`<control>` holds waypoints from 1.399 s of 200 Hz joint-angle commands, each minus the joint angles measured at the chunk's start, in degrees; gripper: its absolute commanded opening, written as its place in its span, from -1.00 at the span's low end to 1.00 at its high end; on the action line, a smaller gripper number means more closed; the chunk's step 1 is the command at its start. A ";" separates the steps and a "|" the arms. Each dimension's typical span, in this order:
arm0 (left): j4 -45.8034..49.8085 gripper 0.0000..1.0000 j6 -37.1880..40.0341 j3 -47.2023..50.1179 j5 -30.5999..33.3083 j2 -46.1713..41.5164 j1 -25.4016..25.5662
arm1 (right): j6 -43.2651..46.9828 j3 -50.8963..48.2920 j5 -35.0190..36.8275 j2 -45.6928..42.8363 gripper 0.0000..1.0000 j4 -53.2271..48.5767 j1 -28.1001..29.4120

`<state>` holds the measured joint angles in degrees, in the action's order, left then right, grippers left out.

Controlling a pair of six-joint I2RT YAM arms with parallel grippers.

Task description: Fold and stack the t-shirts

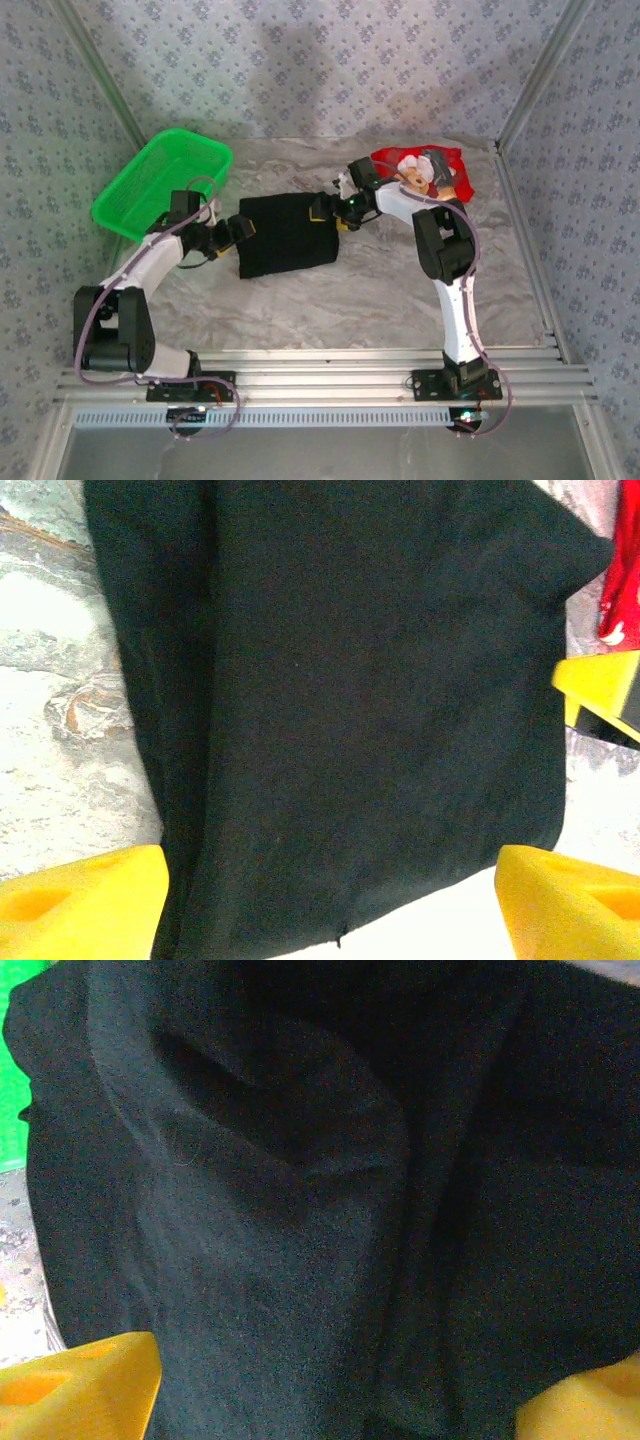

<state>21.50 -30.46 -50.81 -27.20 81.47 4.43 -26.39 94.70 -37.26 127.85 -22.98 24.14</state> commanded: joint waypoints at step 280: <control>10.02 0.99 2.84 -12.30 15.93 -25.40 -1.60 | 30.26 47.14 50.32 4.16 -1.00 -37.16 -5.74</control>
<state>31.81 -27.64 -62.76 -11.09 56.77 3.31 -0.34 138.30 9.06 132.53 -60.73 19.70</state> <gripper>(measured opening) 0.994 0.086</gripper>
